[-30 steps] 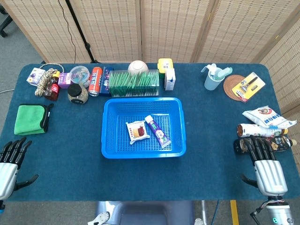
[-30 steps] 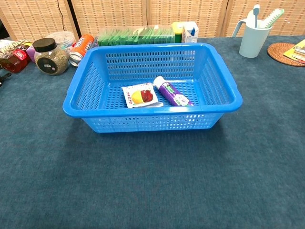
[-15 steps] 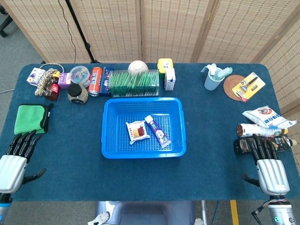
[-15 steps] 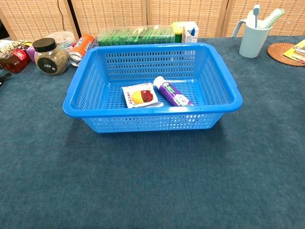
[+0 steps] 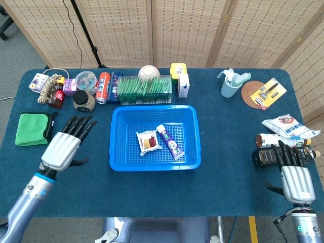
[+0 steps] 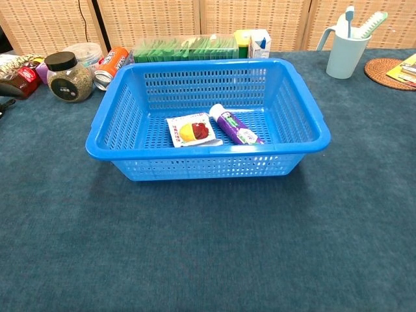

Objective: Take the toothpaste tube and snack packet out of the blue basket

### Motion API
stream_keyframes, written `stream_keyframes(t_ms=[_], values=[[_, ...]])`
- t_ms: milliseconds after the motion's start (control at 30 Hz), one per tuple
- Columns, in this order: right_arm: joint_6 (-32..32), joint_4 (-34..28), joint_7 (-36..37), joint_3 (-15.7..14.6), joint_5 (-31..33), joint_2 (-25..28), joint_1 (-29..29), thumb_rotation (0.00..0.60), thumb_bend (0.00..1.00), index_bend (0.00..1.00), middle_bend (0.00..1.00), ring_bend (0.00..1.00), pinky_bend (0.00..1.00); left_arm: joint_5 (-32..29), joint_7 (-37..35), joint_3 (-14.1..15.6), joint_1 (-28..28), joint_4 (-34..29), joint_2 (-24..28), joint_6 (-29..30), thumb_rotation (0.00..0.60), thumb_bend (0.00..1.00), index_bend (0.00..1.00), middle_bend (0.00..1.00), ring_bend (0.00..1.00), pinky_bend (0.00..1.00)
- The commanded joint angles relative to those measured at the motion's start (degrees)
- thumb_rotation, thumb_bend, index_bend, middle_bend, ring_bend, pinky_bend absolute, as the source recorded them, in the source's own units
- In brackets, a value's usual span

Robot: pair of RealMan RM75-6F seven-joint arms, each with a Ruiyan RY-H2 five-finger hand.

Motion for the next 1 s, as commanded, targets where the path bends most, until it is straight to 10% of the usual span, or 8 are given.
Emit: stream_keyframes(t_ms=[33,433,1000], values=[[-0.16,0.2,0.28,0.26,0.66,0.0,0.1,0.6,0.0,0.0,0.0,0.0,0.0,-10.34,9.78,-3.21,-8.24,-0.27,-5.81,-5.14,0.6,0.1,0.0,0.0,0.0,0.0],[-2.88,1.44,1.93,1.58,5.01,0.31,1.29,0.6,0.0,0.0,0.0,0.0,0.0,-30.61,24.84,-4.77,-23.97,5.66,-17.72,-5.94,0.6,0.11,0.0,0.0,0.0,0.0],[-2.79,1.48,2.62,1.81,6.26,0.65,1.38,0.6,0.0,0.0,0.0,0.0,0.0,-32.09,24.61,-1.73,-36.16,22.3,-27.0,-13.77,0.6,0.13,0.0,0.0,0.0,0.0]])
